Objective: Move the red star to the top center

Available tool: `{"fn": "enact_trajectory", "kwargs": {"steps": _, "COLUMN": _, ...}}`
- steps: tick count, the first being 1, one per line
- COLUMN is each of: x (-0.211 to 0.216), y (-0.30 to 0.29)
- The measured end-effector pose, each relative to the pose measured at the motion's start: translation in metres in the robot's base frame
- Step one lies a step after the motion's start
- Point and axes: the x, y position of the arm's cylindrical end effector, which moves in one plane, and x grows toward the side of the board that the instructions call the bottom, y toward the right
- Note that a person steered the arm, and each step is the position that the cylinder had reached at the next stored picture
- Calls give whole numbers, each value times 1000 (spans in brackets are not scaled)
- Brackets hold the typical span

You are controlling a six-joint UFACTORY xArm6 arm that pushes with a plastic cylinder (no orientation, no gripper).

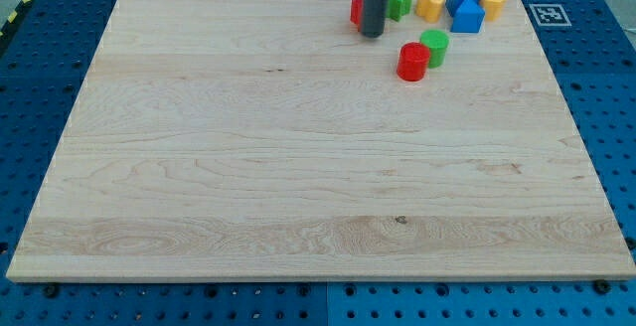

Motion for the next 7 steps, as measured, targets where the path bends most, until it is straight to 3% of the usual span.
{"fn": "enact_trajectory", "kwargs": {"steps": 2, "x": -12, "y": 21}}
{"fn": "enact_trajectory", "kwargs": {"steps": 4, "x": -25, "y": -34}}
{"fn": "enact_trajectory", "kwargs": {"steps": 7, "x": -27, "y": -41}}
